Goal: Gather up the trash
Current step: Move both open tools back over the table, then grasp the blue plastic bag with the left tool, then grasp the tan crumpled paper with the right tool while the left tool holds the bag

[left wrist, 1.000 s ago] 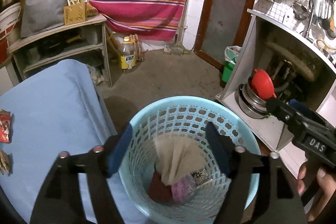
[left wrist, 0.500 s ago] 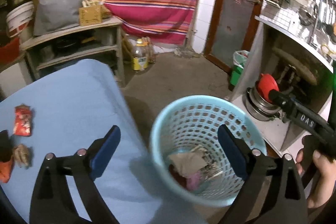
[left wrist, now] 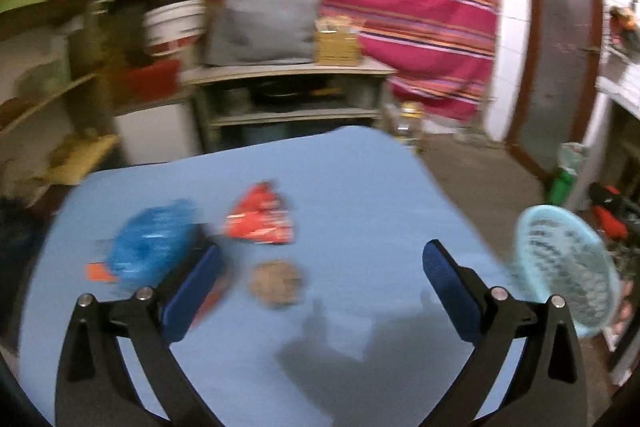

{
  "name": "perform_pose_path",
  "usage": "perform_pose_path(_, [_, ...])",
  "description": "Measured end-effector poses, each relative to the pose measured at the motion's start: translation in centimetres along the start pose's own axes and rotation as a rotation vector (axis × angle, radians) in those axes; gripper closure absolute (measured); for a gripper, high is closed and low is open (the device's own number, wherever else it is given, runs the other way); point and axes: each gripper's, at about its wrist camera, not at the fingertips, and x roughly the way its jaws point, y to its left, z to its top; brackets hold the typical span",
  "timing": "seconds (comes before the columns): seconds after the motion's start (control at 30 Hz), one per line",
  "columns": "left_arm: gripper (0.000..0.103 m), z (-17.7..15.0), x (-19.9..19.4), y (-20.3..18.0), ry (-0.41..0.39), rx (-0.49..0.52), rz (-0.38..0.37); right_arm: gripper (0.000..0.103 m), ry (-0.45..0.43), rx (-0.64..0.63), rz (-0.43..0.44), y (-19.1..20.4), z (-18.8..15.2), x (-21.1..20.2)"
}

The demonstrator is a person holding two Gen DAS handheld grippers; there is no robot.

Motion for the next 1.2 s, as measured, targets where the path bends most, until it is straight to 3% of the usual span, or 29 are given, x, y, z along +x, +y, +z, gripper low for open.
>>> perform_pose_path(0.1, [0.005, -0.5, 0.5, 3.9, 0.008, -0.045, 0.062, 0.004, 0.015, -0.054, 0.023, 3.8, -0.6, 0.9])
perform_pose_path(0.27, [0.005, -1.4, 1.5, 9.5, 0.016, -0.138, 0.098, 0.004, 0.054, -0.132, 0.079, 9.3, -1.7, 2.9])
perform_pose_path(0.6, [0.006, -1.4, 4.5, 14.2, 0.099, -0.279, 0.021, 0.004, 0.114, -0.248, 0.134, 17.7, -3.8, 6.4])
perform_pose_path(0.67, [0.014, -1.5, 5.1, 14.3, 0.110, -0.275, 0.011, 0.004, 0.129, -0.261, 0.153, 19.4, -4.3, 7.2])
perform_pose_path(0.73, [0.039, -1.7, 5.5, 14.5, 0.126, -0.269, -0.010, 0.004, 0.138, -0.274, 0.168, 20.9, -4.7, 7.6])
perform_pose_path(0.8, [0.049, -1.8, 5.5, 15.1, 0.129, -0.280, -0.039, 0.004, 0.142, -0.302, 0.189, 22.9, -5.1, 8.0])
perform_pose_path(0.93, [0.071, -2.0, 4.7, 16.2, 0.107, -0.257, -0.019, 0.004, 0.149, -0.371, 0.228, 26.4, -6.5, 8.1])
perform_pose_path(1.2, [0.078, -2.4, 2.0, 19.4, 0.062, -0.244, 0.047, 0.004, 0.209, -0.457, 0.227, 30.3, -9.3, 9.4])
